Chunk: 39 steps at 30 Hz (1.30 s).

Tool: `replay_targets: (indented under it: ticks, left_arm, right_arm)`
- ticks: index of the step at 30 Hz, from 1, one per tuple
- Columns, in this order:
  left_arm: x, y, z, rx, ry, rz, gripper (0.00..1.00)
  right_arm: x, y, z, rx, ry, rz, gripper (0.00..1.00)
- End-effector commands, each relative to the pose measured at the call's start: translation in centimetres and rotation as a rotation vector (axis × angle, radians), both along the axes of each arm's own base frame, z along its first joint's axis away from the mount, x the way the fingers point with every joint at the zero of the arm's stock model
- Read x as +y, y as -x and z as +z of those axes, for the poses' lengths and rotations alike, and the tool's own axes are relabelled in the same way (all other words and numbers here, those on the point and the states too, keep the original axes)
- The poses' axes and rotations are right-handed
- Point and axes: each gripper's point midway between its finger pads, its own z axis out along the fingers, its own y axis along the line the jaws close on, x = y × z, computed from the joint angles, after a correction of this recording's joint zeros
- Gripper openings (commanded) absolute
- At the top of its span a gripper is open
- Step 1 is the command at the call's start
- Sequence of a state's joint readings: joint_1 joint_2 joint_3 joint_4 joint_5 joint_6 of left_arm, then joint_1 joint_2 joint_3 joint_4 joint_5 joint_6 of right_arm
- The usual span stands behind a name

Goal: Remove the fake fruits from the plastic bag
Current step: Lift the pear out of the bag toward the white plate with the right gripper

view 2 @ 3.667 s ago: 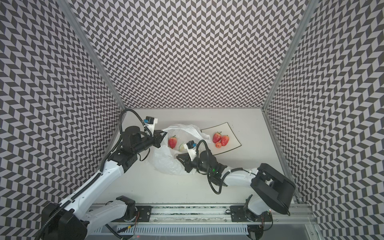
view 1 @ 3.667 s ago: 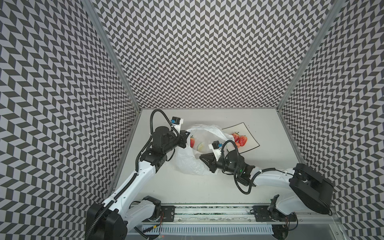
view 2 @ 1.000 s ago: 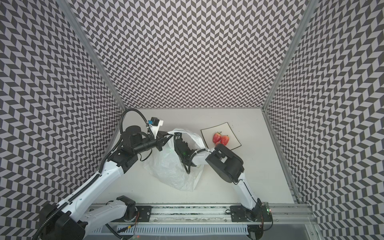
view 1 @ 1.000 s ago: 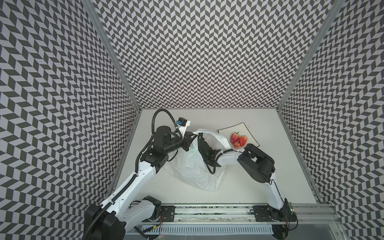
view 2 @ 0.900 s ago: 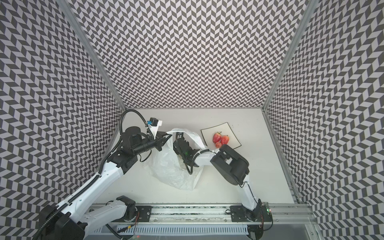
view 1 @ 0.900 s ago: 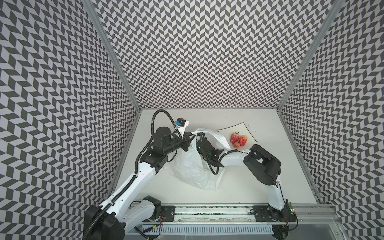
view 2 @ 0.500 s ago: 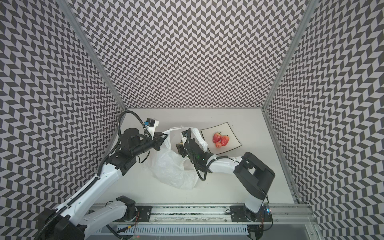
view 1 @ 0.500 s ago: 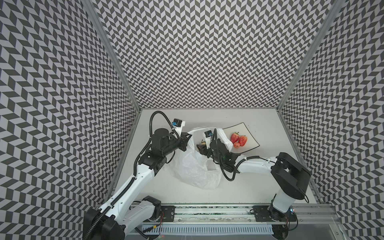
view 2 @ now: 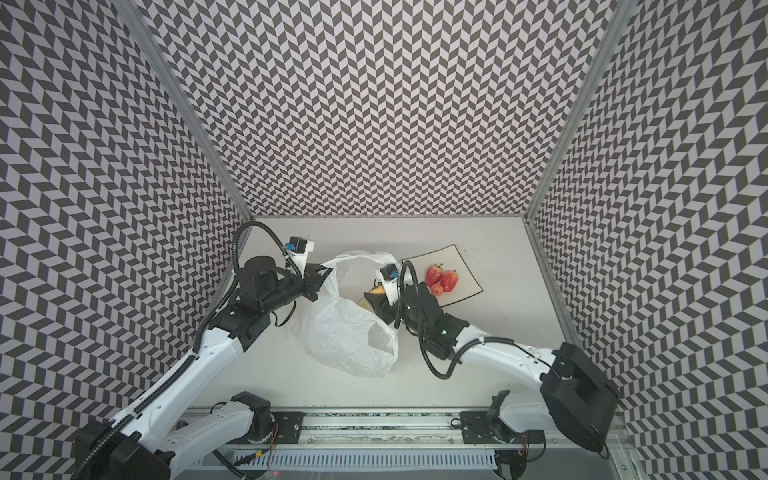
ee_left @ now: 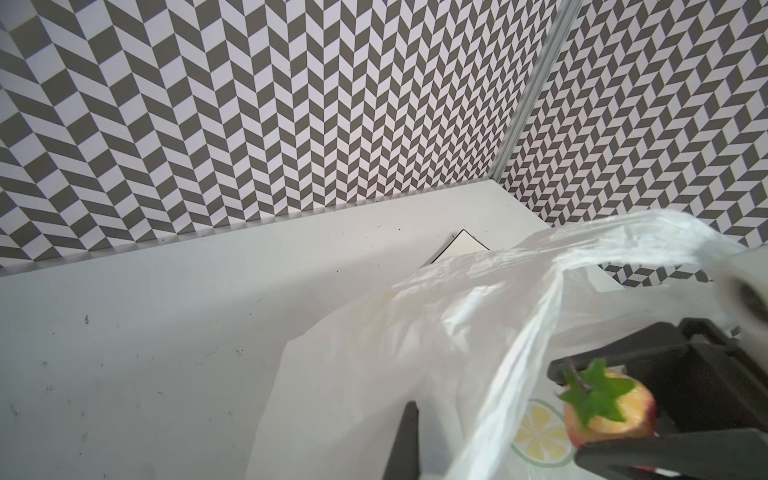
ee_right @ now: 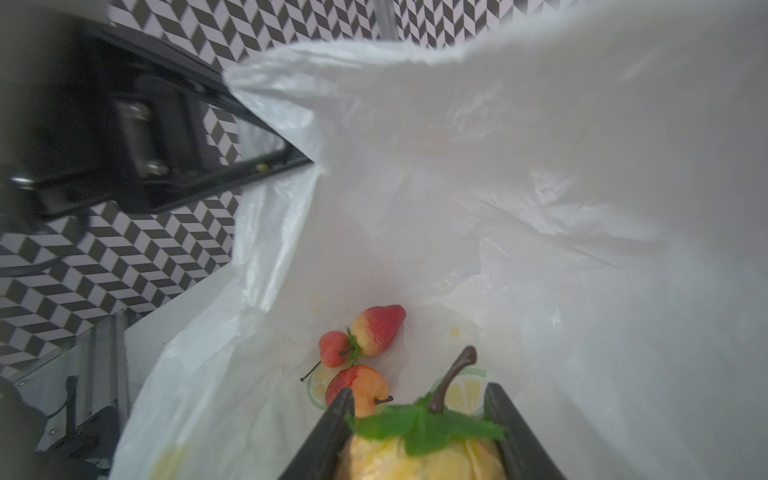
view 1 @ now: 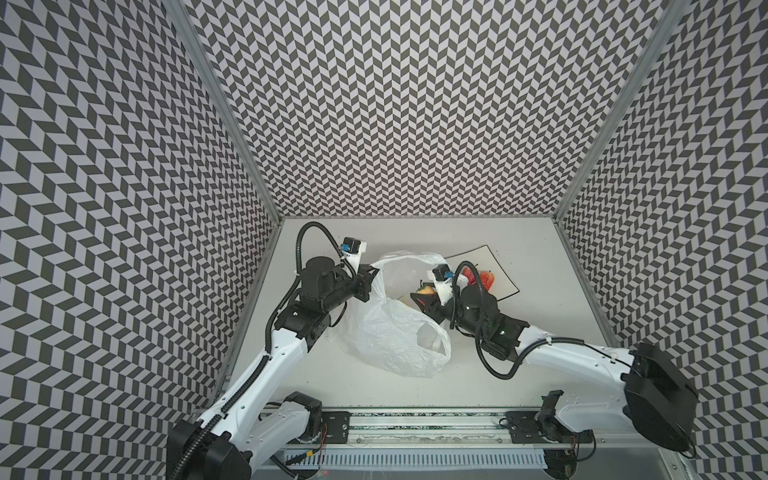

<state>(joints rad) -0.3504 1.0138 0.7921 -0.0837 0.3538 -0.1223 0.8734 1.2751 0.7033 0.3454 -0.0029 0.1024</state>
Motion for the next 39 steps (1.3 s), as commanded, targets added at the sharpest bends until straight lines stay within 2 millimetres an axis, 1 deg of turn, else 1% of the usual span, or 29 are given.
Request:
replay_targets:
  ticks: [1, 5, 9, 11, 14, 16, 17, 18, 20, 22, 25, 27, 28, 30, 31, 34, 36, 39]
  left_arm:
    - [0.3, -0.5, 0.0, -0.012, -0.018, 0.012, 0.0]
    - [0.4, -0.6, -0.3, -0.006, -0.025, 0.011, 0.0]
    - [0.3, -0.6, -0.1, -0.007, -0.017, 0.008, 0.0]
    - [0.3, -0.6, 0.3, -0.016, -0.005, 0.006, 0.0]
    - [0.2, -0.7, 0.4, -0.017, -0.002, 0.004, 0.0]
    - [0.2, -0.7, 0.3, -0.013, -0.001, 0.004, 0.0]
    - [0.1, -0.7, 0.3, -0.012, 0.001, 0.004, 0.0]
    - [0.1, -0.7, 0.3, -0.011, 0.006, 0.003, 0.0]
    - [0.0, -0.6, 0.7, -0.014, 0.02, -0.003, 0.0]
    - [-0.1, -0.5, 1.1, -0.02, 0.031, -0.008, 0.0]
    - [-0.1, -0.4, 1.3, -0.023, 0.032, -0.009, 0.0]
    - [-0.1, -0.4, 1.3, -0.021, 0.032, -0.012, 0.0]
    - [-0.1, -0.3, 1.3, -0.019, 0.032, -0.013, 0.0]
    - [-0.1, -0.2, 1.3, -0.019, 0.031, -0.017, 0.0]
    - [-0.1, -0.1, 1.2, -0.017, 0.03, -0.019, 0.0]
    - [-0.2, 0.0, 1.2, -0.015, 0.029, -0.023, 0.0]
    - [-0.2, 0.0, 1.2, -0.012, 0.027, -0.026, 0.0]
    - [-0.4, 0.0, 1.3, -0.01, 0.032, -0.033, 0.0]
  right_arm:
    - [-0.4, 1.5, 2.9, -0.101, -0.019, 0.08, 0.26]
    - [-1.7, 2.3, 5.9, -0.142, -0.039, 0.077, 0.26]
    - [-4.0, 2.8, 9.2, -0.172, -0.075, 0.028, 0.27]
    - [-5.6, 2.9, 11.1, -0.191, -0.114, -0.028, 0.28]
    - [-8.6, 2.1, 13.4, -0.182, -0.169, -0.138, 0.28]
    - [-11.1, 1.0, 14.3, -0.163, -0.204, -0.238, 0.28]
    - [-12.4, 0.3, 14.2, -0.149, -0.214, -0.296, 0.28]
    - [-14.0, -0.6, 13.8, -0.13, -0.215, -0.367, 0.28]
    - [-16.8, -2.6, 12.0, -0.082, -0.203, -0.498, 0.28]
    - [-20.0, -4.7, 9.1, -0.012, -0.195, -0.641, 0.25]
    - [-23.3, -7.4, 5.8, 0.053, -0.226, -0.756, 0.24]
    - [-24.6, -9.1, 4.2, 0.073, -0.266, -0.785, 0.24]
    - [-24.9, -9.9, 3.7, 0.07, -0.274, -0.789, 0.24]
    - [-25.2, -11.8, 2.1, 0.072, -0.248, -0.788, 0.25]
    - [-25.0, -12.7, 1.6, 0.065, -0.226, -0.766, 0.25]
    - [-24.2, -15.9, -1.0, 0.047, -0.081, -0.7, 0.25]
    - [-23.8, -18.3, -3.3, 0.057, 0.06, -0.662, 0.26]
    - [-23.3, -20.9, -6.1, 0.056, 0.206, -0.599, 0.26]
